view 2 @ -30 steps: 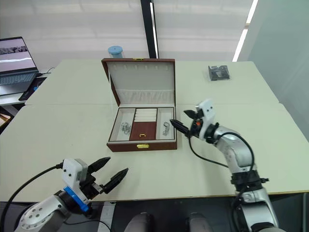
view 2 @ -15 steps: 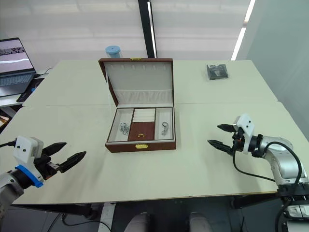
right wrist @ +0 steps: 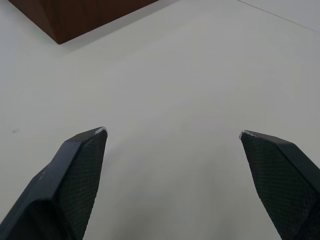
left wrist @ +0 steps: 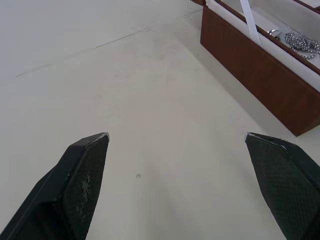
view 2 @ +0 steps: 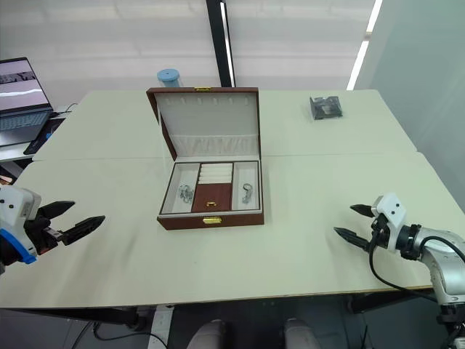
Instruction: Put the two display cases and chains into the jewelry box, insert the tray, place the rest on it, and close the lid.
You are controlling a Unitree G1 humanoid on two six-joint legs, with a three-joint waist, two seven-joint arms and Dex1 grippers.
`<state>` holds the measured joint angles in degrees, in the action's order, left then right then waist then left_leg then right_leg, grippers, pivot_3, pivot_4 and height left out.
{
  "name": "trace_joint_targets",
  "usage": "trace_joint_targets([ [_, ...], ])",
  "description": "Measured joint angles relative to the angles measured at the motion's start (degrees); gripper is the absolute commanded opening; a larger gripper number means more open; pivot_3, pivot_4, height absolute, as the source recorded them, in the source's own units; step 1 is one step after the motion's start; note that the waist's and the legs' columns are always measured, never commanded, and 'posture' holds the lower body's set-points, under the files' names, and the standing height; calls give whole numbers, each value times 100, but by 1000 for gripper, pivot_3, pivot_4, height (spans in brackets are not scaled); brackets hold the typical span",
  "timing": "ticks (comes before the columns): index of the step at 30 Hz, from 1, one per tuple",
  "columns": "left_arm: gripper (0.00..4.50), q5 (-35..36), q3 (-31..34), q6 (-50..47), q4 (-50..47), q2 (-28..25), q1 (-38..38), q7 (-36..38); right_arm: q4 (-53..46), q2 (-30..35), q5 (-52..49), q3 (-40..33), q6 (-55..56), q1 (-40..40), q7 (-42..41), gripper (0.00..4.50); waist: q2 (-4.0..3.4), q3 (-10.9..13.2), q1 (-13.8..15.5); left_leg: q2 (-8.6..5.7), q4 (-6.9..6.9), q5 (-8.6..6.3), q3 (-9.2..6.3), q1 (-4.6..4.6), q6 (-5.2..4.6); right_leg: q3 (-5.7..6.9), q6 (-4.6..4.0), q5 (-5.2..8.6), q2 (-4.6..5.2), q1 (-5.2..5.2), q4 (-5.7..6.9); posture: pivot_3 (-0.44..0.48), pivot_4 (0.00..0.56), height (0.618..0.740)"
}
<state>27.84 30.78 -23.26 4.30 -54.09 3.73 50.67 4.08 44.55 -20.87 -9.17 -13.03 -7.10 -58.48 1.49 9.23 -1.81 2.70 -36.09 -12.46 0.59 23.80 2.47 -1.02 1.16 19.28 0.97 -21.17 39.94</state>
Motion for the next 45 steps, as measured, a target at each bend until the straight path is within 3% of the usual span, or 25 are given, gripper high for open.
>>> trace_joint_targets([
  [20,4500,-28,2,-167,-183,99,72,-55,-47,-65,-62,-81,-102,-62,124,4493,0,0,6,0,-1,0,0,-1,0,-1,0,0,1,2,1,0,150,740],
  [31,4500,-231,-518,-76,-430,1525,-495,-1241,-359,-1382,-50,524,-736,-1147,982,4493,3,-2,15,-3,-5,0,-5,3,1,2,1,-1,3,2,4,0,150,740],
  [33,4500,-354,-699,9,-377,1640,-672,-1369,-224,-1599,141,705,-713,-1357,1190,4108,4,-3,16,-3,-5,1,-7,2,1,4,1,-1,2,2,6,0,150,740],
  [36,3897,-549,-906,197,-67,1731,-1089,-1525,50,-1916,446,1052,-644,-1691,1465,3166,4,-3,16,-3,-6,1,-7,1,1,5,1,-2,0,1,9,0,150,740],
  [45,1007,-1055,-1615,853,1527,2050,-2253,-1464,1090,-2692,1096,1563,-410,-2490,1985,535,4,-3,16,-6,-7,2,-2,8,2,4,1,-2,3,-5,8,0,150,740],
])
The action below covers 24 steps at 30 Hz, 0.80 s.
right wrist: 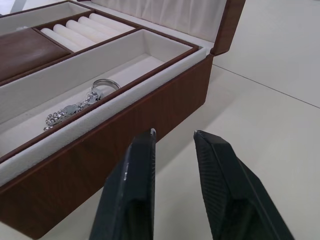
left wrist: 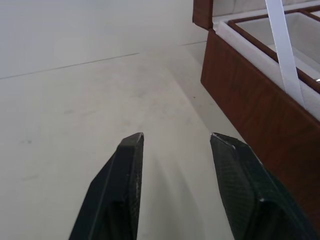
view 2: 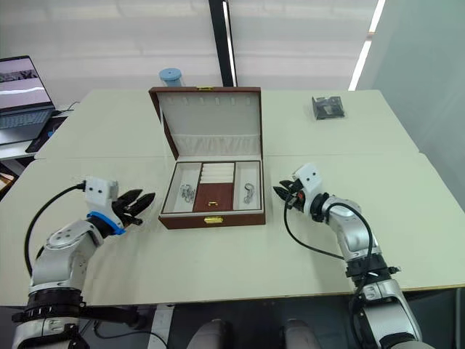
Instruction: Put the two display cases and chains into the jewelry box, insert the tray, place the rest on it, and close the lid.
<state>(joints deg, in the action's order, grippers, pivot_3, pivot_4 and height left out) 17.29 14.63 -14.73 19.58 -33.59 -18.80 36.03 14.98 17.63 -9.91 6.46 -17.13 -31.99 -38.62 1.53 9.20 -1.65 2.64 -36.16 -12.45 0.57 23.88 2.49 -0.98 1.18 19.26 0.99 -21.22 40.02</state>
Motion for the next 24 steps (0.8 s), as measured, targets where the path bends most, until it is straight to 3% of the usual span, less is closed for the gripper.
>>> trace_joint_targets([
  [2,353,-42,-116,46,194,40,-174,109,145,-81,57,49,54,-74,2,17,0,0,0,1,0,0,-1,0,0,1,0,0,0,-1,2,0,150,740],
  [3,30,-42,-155,52,212,78,-245,172,174,-120,87,69,55,-92,-7,0,0,0,0,1,0,0,-2,0,0,1,0,0,0,0,3,0,150,740],
  [15,8,22,-375,-395,-98,301,-279,738,51,-185,195,109,-151,-76,-186,0,0,0,4,-1,-4,0,-3,0,0,1,0,0,2,1,4,0,150,740],
  [24,8,35,-369,-930,-1068,290,339,852,-1168,174,-78,44,-891,716,-694,0,1,-2,6,-1,-3,0,-4,-1,0,0,1,0,3,7,-2,0,150,740],
])
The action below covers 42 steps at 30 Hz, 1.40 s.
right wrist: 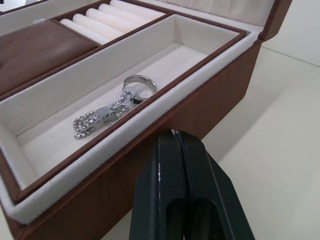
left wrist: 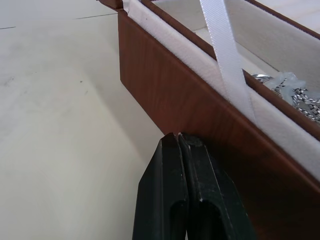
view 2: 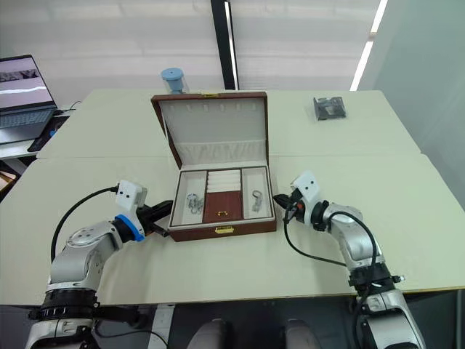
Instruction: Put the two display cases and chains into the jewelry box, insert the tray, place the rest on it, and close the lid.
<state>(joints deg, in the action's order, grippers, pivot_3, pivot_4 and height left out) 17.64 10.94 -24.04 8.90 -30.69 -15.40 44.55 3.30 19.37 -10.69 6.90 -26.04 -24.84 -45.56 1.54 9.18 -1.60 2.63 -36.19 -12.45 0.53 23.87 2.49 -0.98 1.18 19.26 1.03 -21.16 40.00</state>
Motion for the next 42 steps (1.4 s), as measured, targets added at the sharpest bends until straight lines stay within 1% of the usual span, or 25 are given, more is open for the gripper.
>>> trace_joint_targets([
  [8,8,2,3,-430,-784,-37,496,10,-1024,224,-184,-70,-662,650,-45,0,1,-3,3,-1,1,0,-2,-3,0,0,1,1,0,5,-4,0,150,740],
  [13,8,6,3,-597,-1077,-55,700,99,-1613,344,-291,-142,-1049,1041,-45,0,1,-4,7,-2,1,0,-2,-4,0,0,1,1,0,6,-4,0,150,740],
  [17,8,6,3,-687,-1179,-54,775,137,-1834,413,-340,-160,-1212,1172,-45,0,3,-8,7,-3,1,0,-3,-5,0,1,1,1,-1,7,-4,0,150,740],
  [35,8,3,3,-662,-1160,-67,776,163,-1827,413,-342,-171,-1172,1201,-44,0,3,-11,5,-3,1,0,-4,-6,0,1,2,1,-2,8,-4,0,150,740],
  [42,8,4,3,-474,-797,-170,595,371,-1693,424,-422,-207,-1080,1176,-69,0,2,-10,11,-2,0,0,-9,-6,-1,5,1,1,-6,8,0,0,150,740],
])
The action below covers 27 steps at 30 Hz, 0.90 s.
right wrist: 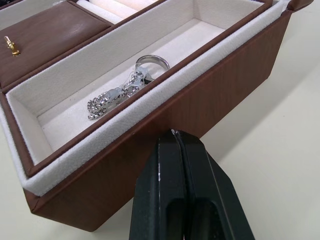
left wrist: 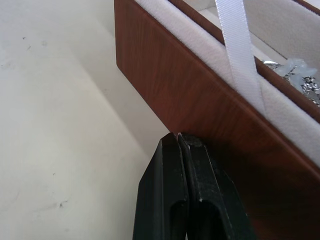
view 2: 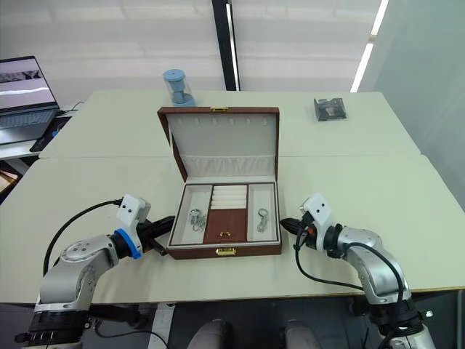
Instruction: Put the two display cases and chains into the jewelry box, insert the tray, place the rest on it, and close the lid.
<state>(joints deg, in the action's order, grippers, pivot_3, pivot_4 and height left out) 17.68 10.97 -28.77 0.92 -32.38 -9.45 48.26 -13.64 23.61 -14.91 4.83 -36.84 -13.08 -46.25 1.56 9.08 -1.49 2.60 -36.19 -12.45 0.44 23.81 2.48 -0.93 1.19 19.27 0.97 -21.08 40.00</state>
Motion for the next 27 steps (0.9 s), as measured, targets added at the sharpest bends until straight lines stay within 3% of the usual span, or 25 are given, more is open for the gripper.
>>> trace_joint_targets([
  [9,8,50,249,717,296,-59,-125,9,489,48,-220,-85,264,-316,-23,0,0,3,-11,3,0,0,3,5,0,-3,0,0,-1,-7,-1,0,150,740],
  [14,8,276,654,1190,-50,-152,518,106,872,109,-313,-344,557,-478,-59,0,-2,6,-42,8,4,-1,12,5,0,-9,-1,0,2,-10,-5,0,150,740],
  [19,8,693,990,1303,-710,-152,1080,173,1568,42,-436,-522,890,-1338,-107,0,-4,9,-32,8,1,0,5,0,0,-4,-2,-1,1,-7,4,0,150,740],
  [27,8,1371,1532,1450,-2834,431,2569,-272,4158,-12,-333,-803,1955,-3297,-134,0,-7,11,-37,4,5,-1,20,3,0,-15,-2,-1,9,-9,-8,0,150,740],
])
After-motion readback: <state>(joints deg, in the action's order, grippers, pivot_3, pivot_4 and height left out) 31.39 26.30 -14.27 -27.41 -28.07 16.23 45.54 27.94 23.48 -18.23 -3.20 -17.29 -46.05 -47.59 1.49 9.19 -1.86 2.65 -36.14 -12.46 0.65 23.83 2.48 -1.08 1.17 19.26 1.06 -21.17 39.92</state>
